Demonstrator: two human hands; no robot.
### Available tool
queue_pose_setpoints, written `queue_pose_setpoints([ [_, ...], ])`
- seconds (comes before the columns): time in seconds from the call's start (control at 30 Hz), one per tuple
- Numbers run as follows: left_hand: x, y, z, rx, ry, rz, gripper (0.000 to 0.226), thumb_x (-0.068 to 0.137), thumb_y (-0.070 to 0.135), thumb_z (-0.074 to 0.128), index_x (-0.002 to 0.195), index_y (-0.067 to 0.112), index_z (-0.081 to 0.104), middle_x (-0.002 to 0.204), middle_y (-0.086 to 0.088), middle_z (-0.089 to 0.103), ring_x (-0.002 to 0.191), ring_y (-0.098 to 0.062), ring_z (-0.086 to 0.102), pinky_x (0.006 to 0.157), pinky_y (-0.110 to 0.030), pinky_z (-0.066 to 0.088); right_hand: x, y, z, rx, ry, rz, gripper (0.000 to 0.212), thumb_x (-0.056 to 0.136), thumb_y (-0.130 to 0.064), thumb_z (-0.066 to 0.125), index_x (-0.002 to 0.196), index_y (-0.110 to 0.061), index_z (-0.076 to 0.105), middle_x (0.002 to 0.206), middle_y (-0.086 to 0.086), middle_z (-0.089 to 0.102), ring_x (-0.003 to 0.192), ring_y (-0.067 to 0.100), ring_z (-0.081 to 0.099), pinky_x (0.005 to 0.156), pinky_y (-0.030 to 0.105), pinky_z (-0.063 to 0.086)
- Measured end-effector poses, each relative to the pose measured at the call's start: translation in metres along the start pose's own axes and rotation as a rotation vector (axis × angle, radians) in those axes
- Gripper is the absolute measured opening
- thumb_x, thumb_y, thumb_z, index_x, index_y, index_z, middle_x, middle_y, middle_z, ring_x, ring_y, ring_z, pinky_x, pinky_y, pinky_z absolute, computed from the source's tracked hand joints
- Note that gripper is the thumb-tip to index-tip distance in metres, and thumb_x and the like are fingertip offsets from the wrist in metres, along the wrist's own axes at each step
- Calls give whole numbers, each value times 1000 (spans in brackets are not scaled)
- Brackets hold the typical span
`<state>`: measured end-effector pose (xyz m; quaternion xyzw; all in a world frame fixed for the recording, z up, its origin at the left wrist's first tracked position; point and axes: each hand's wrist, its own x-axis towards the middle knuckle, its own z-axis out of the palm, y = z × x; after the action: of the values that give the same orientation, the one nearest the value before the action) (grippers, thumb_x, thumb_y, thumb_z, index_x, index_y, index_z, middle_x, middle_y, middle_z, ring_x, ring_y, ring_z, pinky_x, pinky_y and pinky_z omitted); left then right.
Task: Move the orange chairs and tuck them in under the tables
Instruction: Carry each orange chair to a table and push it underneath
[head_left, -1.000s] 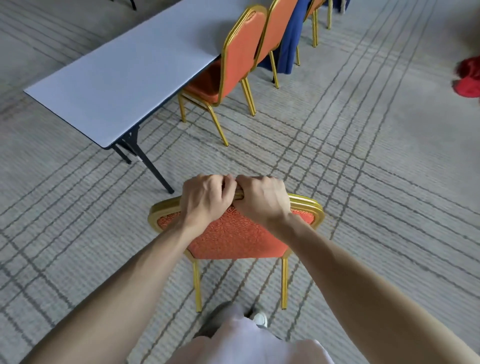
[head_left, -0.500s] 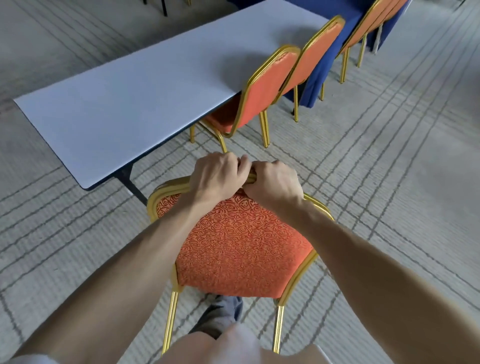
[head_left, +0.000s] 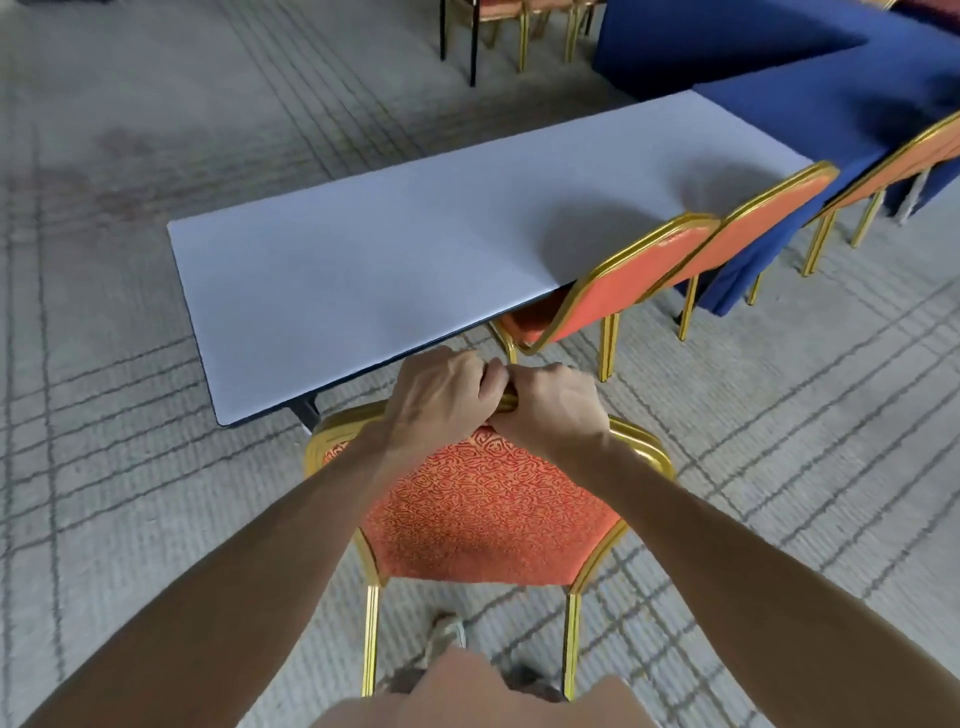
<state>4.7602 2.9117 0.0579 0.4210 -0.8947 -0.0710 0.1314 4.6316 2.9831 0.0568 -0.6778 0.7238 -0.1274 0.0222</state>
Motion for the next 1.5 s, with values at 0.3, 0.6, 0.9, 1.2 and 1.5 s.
queue_pose_setpoints([
  [0.3, 9, 48, 51, 62, 41, -256, 47, 100, 37, 28, 61, 19, 46, 53, 8, 36, 51, -14, 38, 46, -27, 21, 17, 74, 25, 154, 57, -325, 29, 71, -37, 39, 69, -22, 64, 50, -4, 56, 41, 26, 53, 41, 24, 43],
  [0.6, 37, 73, 96, 43, 11, -645, 56, 97, 43, 22, 65, 16, 58, 58, -2, 56, 54, -23, 52, 47, -28, 37, 69, 126, 46, 6, -294, -605, 18, 87, -32, 48, 71, -25, 52, 62, -4, 62, 55, 22, 54, 51, 27, 38],
  [0.9, 63, 48, 81, -36, 144, -596, 63, 91, 58, 16, 61, 17, 55, 46, 7, 41, 48, -19, 47, 49, -26, 26, 118, 119, 43, 52, -263, -588, 14, 78, -31, 62, 69, -27, 51, 51, -11, 42, 51, 21, 51, 52, 27, 44],
  [1.2, 109, -1, 64, 152, 105, -509, 53, 104, 39, 23, 73, 22, 62, 56, 5, 45, 55, -22, 45, 53, -30, 25, 179, 101, 50, 139, -160, -549, 27, 79, -29, 67, 62, -27, 45, 51, -3, 56, 48, 21, 44, 52, 27, 43],
  [1.5, 122, -15, 55, 194, 152, -382, 31, 100, 19, 48, 75, 13, 65, 51, 6, 43, 43, -22, 33, 45, -24, 35, 202, 95, 52, 63, -121, -576, 28, 79, -28, 65, 64, -26, 43, 50, 0, 57, 47, 26, 47, 54, 27, 36],
])
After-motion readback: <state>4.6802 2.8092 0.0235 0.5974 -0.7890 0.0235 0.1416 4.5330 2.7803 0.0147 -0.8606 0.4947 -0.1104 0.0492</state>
